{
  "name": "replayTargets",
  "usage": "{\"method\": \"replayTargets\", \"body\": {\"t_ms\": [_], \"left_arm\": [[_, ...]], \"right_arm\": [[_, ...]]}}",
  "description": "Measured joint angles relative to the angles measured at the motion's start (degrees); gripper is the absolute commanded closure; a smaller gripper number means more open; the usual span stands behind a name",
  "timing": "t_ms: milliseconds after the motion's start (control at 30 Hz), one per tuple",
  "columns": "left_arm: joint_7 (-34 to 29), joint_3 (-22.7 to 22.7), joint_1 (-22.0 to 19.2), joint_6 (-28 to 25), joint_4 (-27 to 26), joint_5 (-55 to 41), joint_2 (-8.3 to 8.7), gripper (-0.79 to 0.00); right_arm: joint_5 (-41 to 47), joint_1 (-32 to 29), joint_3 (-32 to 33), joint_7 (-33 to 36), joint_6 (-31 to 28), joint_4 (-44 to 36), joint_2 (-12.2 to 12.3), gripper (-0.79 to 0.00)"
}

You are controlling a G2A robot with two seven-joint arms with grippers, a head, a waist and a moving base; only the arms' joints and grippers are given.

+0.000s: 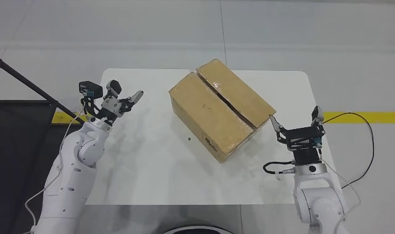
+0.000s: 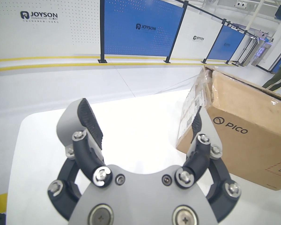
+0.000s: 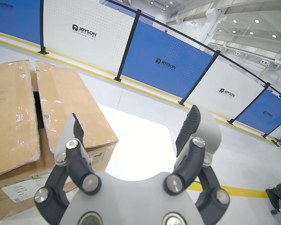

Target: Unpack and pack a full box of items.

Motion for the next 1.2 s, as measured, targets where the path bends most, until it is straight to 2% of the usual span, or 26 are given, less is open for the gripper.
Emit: {"method": "replayTargets", "body": {"t_ms": [233, 333, 467, 633, 800, 967, 1200], "left_arm": [[0.8, 0.5, -1.0, 2.0, 1.5, -0.1, -0.19, -0.785], [3.2, 2.4, -3.9, 0.9, 5.3, 2.6, -0.35, -0.785], [8.0, 5.7, -9.6, -3.0, 12.9, 7.0, -0.64, -0.785], [14.2, 10.5, -15.7, -4.2, 20.9, 13.2, -1.45, -0.785], [19.2, 16.0, -20.6, -0.3, 27.3, 19.5, -2.74, -0.785], [21.9, 20.7, -24.4, 3.3, 32.6, 21.8, -4.46, -0.785], [26.8, 24.7, -27.6, 1.5, 36.9, 23.4, -5.93, -0.785]], "right_arm": [[0.0, 0.0, 0.0, 0.0, 0.0, 0.0, 0.0, -0.785], [0.4, -0.2, 0.0, -0.2, 0.1, -0.1, 0.0, -0.785], [1.1, -2.3, 0.7, -1.3, 1.2, -0.5, -0.2, -0.785], [2.8, -5.5, 2.5, -2.9, 2.9, -1.2, -0.3, -0.785], [4.9, -8.6, 4.3, -4.7, 3.8, -1.9, -0.5, -0.785], [5.2, -10.6, 5.1, -5.9, 4.4, -2.5, -0.7, -0.785], [5.3, -12.3, 6.0, -6.4, 4.6, -2.4, -0.9, -0.785]]}}
